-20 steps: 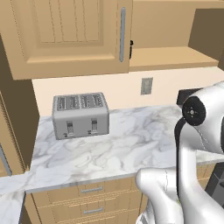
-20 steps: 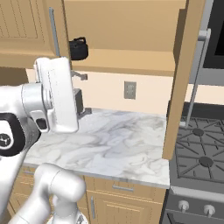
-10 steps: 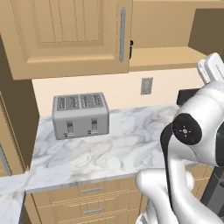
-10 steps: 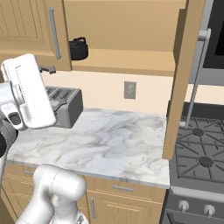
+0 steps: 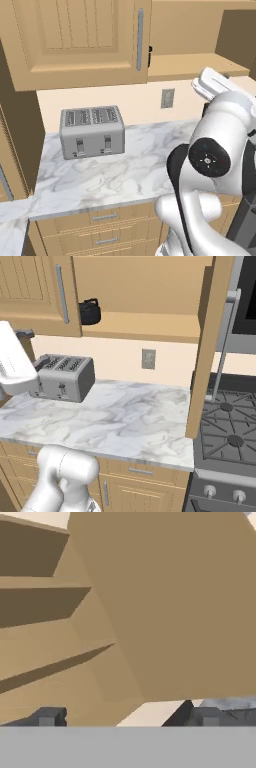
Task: Open the cabinet, pick the kettle from the cabinet, and place it in the sink.
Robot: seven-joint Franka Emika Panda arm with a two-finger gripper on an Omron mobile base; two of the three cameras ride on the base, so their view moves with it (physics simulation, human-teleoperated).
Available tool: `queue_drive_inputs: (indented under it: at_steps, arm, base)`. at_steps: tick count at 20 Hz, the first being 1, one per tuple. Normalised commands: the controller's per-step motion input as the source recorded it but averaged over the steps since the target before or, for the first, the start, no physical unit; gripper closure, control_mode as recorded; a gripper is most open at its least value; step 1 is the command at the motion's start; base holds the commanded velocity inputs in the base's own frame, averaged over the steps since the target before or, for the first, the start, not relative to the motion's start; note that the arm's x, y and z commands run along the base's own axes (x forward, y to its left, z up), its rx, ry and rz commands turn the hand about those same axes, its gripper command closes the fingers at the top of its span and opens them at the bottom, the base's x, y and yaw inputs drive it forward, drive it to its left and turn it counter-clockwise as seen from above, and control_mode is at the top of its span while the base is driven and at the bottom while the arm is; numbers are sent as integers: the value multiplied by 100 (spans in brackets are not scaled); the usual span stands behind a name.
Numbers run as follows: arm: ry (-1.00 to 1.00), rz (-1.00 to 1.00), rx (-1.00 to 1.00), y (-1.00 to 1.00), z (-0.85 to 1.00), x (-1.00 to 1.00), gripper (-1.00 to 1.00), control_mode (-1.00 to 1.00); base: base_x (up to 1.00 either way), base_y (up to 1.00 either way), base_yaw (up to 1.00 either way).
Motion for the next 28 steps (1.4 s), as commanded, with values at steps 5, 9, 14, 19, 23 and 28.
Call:
queue_drive_inputs:
  at_steps: [5,9,14,19,23,28]
  arm:
    - [33,11,-24,54,4,14,-100,-100]
    - [24,9,-14,44,0,33,-100,-100]
    - [15,7,-4,34,3,41,-100,-100]
    - [14,12,0,25,2,49,-100,-100]
    - [12,15,1,8,0,53,-100,-100]
    - [16,19,3,1,0,61,-100,-100]
  base:
    - [0,0,0]
    - [0,0,0]
    - [0,0,0]
    - [0,0,0]
    - [0,0,0]
    - [0,0,0]
